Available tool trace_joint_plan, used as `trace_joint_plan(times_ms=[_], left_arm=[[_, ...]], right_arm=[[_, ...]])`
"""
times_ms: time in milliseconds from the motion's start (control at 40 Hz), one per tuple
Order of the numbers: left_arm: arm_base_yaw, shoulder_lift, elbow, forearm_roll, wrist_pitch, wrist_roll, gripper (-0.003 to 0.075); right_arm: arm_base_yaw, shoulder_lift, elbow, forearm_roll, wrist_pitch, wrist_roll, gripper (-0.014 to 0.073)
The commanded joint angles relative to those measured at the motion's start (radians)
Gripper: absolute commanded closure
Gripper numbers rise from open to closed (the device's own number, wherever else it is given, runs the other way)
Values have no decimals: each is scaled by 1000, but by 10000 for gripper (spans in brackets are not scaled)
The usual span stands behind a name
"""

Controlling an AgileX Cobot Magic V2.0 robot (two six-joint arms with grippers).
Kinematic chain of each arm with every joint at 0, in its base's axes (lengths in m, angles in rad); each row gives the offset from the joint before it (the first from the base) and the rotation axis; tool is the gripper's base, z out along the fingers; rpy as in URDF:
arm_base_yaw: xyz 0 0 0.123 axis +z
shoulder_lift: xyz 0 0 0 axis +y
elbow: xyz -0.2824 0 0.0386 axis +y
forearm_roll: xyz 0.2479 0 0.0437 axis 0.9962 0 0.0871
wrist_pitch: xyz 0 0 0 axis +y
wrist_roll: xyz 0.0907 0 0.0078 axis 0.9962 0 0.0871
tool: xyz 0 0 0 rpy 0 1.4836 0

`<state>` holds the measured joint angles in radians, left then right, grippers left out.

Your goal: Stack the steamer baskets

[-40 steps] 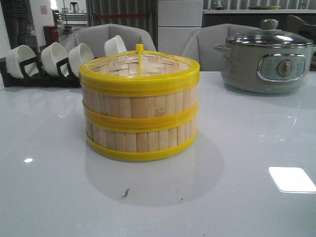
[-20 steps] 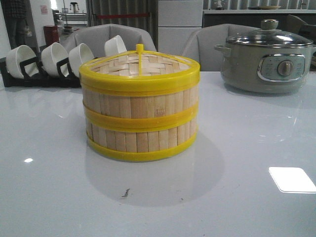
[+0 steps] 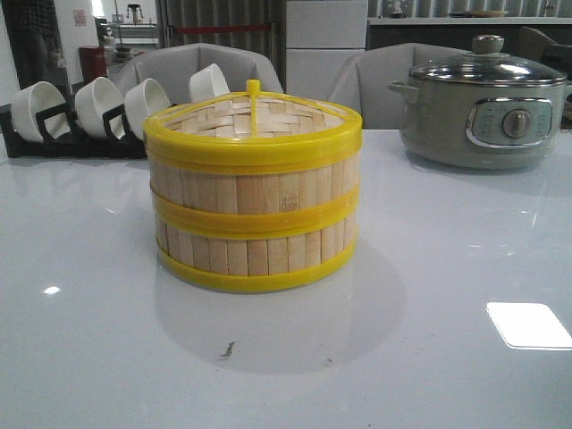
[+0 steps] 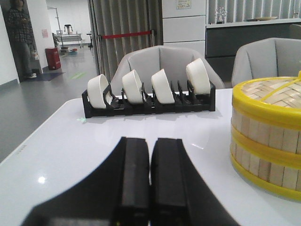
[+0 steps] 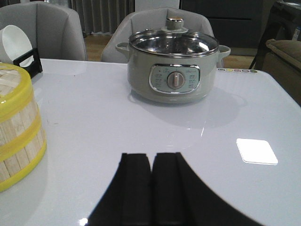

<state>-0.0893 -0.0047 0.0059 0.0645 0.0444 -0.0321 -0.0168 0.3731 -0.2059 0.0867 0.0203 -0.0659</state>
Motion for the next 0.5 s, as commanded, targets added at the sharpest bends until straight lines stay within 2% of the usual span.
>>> trace_joint_plan(times_ms=[0, 475], left_arm=[[2, -13, 1, -1, -74, -13, 636], [2, -13, 1, 25, -74, -15, 636]], right_arm=[[-5, 3, -28, -3, -85, -2, 544], [-5, 3, -28, -3, -85, -2, 544]])
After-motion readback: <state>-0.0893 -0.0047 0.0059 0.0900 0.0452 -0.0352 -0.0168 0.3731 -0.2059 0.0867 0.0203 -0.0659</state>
